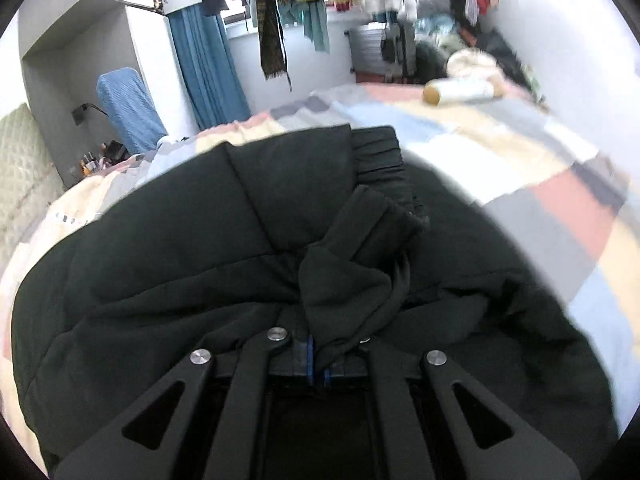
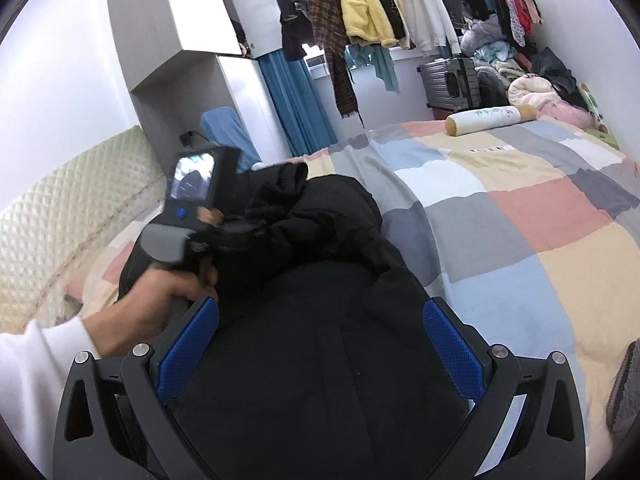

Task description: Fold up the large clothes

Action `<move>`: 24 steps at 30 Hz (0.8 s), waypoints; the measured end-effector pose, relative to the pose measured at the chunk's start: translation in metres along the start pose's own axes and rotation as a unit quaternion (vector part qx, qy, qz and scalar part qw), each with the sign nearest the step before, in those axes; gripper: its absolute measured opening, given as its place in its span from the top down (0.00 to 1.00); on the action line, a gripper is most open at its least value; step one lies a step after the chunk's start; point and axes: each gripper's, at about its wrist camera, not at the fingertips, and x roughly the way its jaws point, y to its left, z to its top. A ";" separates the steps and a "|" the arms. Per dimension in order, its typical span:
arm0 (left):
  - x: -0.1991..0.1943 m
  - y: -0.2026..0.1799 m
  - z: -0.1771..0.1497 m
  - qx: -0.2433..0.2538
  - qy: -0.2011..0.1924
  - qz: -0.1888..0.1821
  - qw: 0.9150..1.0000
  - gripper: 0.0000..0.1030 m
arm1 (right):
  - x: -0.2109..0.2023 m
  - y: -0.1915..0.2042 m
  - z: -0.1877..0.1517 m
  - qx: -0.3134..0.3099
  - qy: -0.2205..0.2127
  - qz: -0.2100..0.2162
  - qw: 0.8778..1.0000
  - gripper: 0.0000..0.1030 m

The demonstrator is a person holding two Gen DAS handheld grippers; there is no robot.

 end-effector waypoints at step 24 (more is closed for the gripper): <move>-0.161 0.177 -0.115 -0.158 -0.068 0.093 0.981 0.00 | 0.005 0.053 0.005 -0.058 0.008 0.041 0.997 0.00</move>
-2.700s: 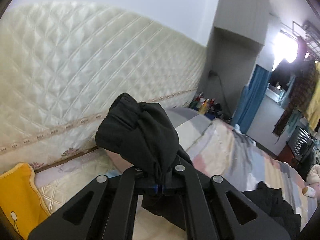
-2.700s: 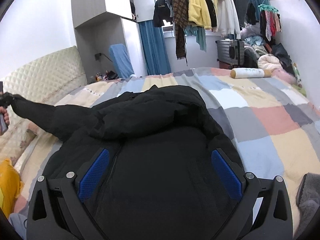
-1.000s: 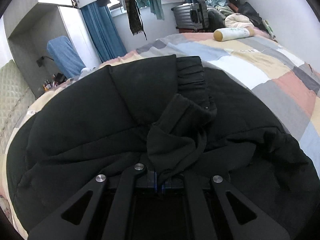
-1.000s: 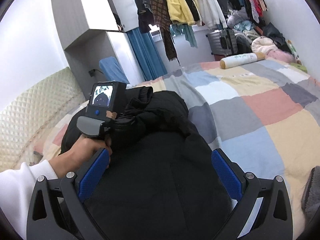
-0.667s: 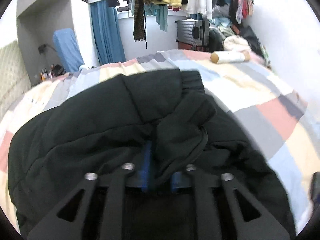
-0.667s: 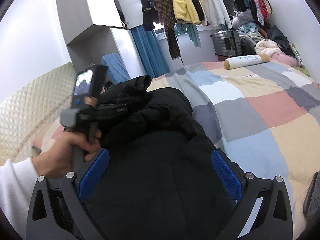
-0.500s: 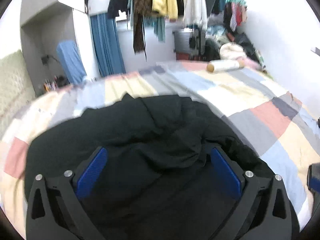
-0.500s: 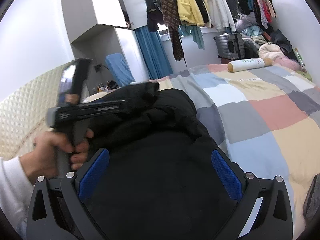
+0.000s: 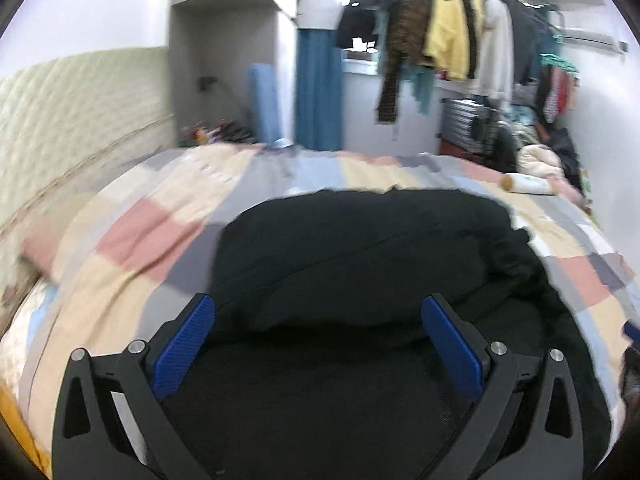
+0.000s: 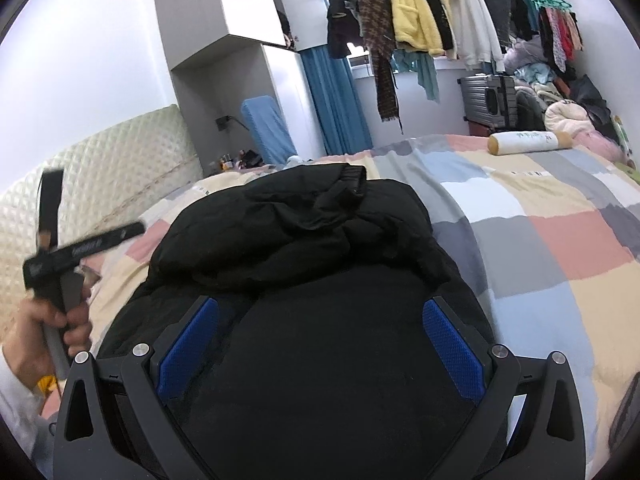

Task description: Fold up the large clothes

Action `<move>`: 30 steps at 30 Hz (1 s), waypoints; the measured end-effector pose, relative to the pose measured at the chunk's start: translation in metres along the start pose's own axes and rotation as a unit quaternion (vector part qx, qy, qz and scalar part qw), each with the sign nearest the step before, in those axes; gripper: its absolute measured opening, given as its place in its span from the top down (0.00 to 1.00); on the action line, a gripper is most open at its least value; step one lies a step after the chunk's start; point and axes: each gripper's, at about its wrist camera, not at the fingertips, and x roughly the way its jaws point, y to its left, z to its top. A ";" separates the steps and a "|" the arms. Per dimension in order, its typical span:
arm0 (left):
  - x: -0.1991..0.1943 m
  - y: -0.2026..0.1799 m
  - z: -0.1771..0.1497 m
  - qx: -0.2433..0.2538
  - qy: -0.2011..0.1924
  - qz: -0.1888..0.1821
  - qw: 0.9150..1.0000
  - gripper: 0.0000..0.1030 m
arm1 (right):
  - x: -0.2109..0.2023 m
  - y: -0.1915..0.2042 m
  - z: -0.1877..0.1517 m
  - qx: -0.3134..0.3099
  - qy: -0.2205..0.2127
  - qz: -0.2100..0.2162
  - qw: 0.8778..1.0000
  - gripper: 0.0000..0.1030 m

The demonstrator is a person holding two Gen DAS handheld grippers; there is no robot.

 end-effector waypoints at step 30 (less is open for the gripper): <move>0.116 0.096 -0.050 -0.054 0.080 0.166 0.981 0.00 | 0.188 -0.034 0.068 -0.020 0.039 -0.014 0.999 0.78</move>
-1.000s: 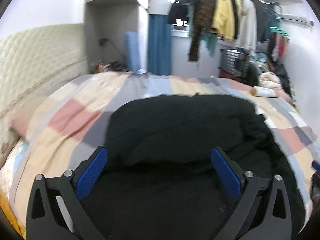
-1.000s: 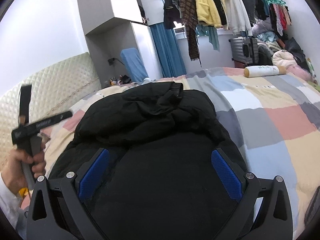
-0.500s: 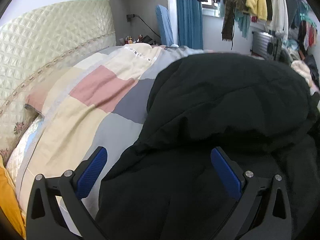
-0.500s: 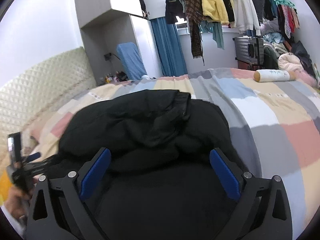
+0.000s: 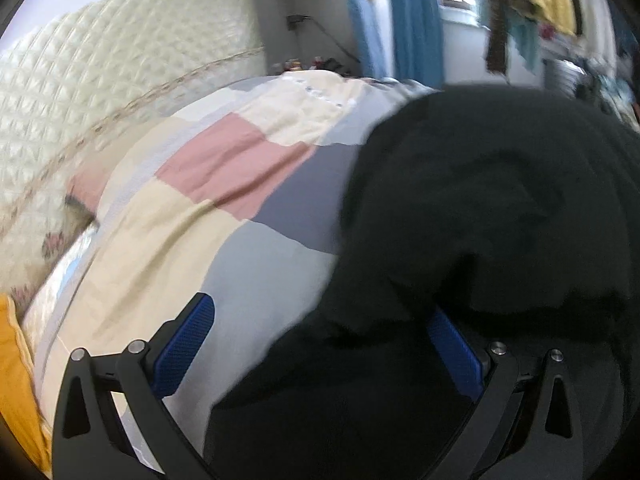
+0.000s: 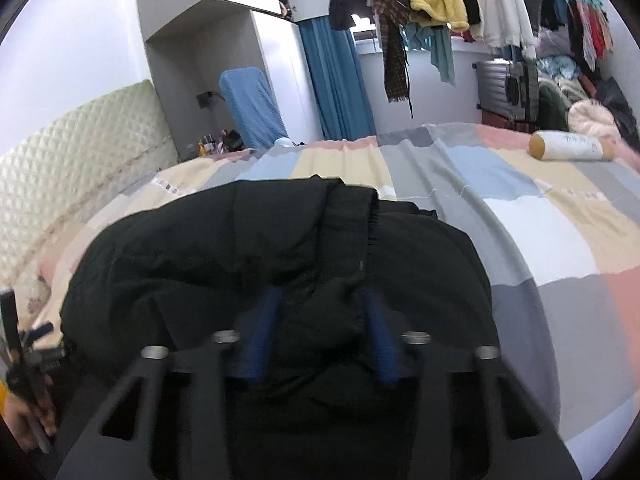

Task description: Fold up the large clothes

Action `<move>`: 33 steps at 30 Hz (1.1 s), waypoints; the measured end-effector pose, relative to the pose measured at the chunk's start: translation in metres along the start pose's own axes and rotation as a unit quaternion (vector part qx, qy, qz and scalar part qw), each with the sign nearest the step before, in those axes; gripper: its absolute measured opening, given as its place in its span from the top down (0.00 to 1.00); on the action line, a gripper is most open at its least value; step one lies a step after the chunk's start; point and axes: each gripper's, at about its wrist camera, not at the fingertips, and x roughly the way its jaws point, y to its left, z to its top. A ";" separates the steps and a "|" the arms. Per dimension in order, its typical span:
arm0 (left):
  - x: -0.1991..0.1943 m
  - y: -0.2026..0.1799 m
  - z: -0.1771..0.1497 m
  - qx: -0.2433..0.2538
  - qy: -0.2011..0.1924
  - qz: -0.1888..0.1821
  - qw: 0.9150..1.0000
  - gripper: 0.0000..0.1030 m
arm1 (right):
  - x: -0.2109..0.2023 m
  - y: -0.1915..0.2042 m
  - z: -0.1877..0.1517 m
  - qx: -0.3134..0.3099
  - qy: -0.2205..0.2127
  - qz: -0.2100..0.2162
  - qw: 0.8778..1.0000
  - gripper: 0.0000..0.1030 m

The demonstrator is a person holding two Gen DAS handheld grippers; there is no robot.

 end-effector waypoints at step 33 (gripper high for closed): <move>0.004 0.037 0.013 -0.077 0.000 -0.033 0.997 0.00 | 0.009 0.020 0.000 0.002 -0.016 0.034 0.999 0.29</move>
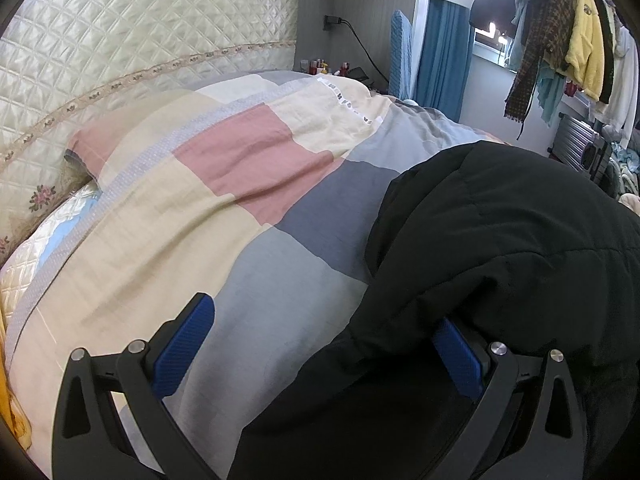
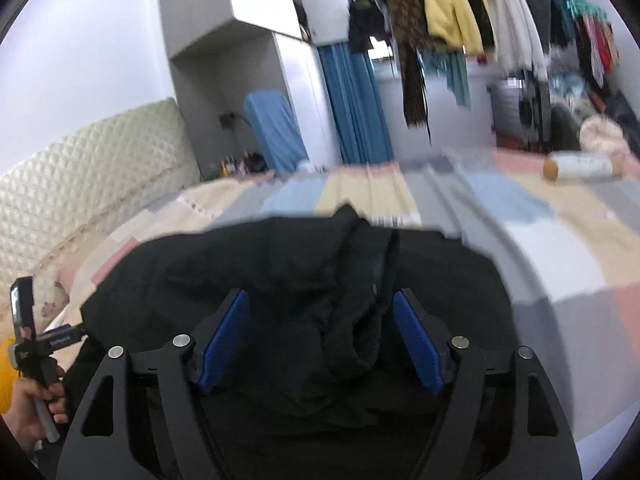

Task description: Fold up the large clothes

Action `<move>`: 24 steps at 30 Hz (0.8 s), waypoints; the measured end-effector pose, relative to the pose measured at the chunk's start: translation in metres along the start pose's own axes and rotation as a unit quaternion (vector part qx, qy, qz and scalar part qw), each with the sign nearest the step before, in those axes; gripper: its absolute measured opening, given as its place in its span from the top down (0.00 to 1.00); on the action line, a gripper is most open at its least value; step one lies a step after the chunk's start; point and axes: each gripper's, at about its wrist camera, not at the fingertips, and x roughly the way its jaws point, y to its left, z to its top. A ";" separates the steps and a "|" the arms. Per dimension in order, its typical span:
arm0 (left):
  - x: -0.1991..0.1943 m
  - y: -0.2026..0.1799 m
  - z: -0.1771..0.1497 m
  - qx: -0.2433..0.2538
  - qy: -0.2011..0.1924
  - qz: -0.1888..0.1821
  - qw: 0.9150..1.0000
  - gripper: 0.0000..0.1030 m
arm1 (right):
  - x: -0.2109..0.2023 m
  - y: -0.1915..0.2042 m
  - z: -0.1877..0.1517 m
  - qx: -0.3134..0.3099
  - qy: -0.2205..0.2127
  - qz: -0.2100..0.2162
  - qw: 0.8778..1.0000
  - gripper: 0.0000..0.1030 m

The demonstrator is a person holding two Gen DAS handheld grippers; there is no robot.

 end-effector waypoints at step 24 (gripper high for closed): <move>0.002 -0.013 -0.008 0.016 -0.003 -0.039 0.999 0.00 | 0.028 -0.008 -0.026 -0.038 0.036 -0.089 0.995 0.86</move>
